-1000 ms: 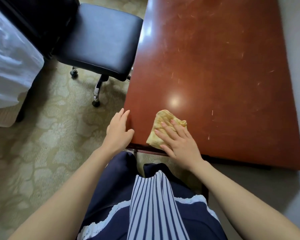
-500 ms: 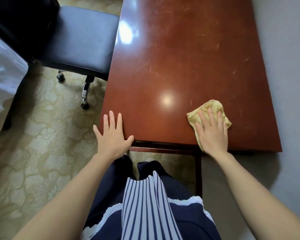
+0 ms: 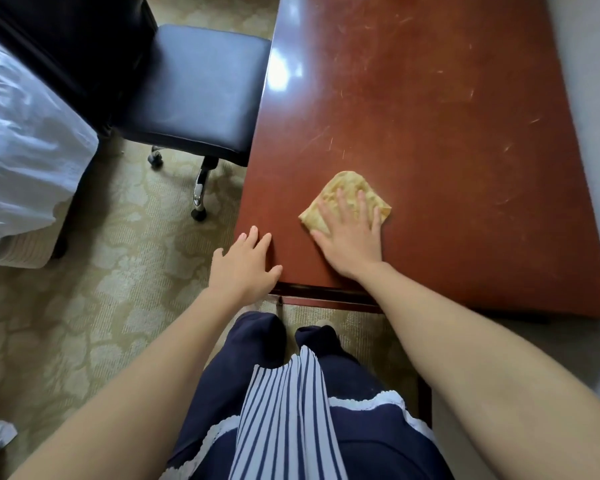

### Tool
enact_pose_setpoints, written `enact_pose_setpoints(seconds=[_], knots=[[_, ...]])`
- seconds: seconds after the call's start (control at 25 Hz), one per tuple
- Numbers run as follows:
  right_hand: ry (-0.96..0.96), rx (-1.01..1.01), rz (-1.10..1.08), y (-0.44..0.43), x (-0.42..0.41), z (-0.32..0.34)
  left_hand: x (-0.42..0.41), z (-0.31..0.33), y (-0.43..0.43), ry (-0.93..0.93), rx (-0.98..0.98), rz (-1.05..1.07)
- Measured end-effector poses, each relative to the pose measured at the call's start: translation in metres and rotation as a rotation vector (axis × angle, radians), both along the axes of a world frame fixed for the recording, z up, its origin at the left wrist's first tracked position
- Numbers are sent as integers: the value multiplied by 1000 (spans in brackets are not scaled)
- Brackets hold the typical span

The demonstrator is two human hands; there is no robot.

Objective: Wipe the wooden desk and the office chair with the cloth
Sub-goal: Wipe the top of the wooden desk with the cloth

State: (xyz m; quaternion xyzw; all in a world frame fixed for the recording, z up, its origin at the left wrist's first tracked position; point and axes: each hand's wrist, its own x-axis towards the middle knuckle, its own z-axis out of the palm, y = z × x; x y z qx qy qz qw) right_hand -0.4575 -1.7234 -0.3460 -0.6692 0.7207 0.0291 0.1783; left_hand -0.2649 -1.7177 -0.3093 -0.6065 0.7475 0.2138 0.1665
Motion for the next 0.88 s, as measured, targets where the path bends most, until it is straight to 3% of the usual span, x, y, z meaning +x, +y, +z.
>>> enact_pose_setpoints(seconds=[0.12, 0.32, 0.52, 0.68, 0.88], knots=[[-21, -137, 87, 31, 11, -2, -5, 10, -14, 48, -13, 56], [-63, -264, 68, 95, -24, -7, -34, 15, -27, 154, -163, -39], [-33, -261, -296, 149, -103, -6, -100, 4, -33, 277, -18, -247], [41, -167, -620, 169, -172, -3, -132, -9, -38, 183, 20, -293], [80, -77, -826, 143, -224, -3, -140, -21, -42, 85, 33, -287]])
